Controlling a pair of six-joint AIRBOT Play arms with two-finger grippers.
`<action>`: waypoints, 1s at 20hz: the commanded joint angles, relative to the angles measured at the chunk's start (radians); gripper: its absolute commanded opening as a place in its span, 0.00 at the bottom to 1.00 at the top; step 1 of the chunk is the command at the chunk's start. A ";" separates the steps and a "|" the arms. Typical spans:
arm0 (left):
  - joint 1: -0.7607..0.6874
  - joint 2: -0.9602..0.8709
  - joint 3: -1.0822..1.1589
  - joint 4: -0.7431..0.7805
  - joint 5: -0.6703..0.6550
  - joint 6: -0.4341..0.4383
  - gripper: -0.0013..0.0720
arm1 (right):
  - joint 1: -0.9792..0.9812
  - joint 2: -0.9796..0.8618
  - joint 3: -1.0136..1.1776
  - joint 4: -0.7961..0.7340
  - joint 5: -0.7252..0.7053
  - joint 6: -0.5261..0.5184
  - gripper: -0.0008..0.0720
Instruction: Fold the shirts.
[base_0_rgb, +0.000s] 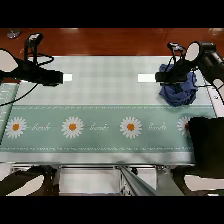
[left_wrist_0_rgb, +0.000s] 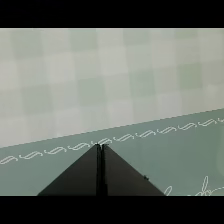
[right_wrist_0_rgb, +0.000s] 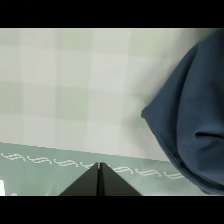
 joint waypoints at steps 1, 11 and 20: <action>0.000 0.000 0.000 0.000 0.000 0.000 0.04 | 0.001 0.000 0.000 0.000 0.000 0.000 0.05; 0.000 0.000 0.000 0.000 0.000 0.000 0.04 | 0.001 0.000 0.000 0.000 0.000 0.000 0.05; -0.001 -0.001 0.000 0.000 0.152 0.000 0.04 | 0.001 -0.001 0.000 -0.013 -0.121 0.000 0.05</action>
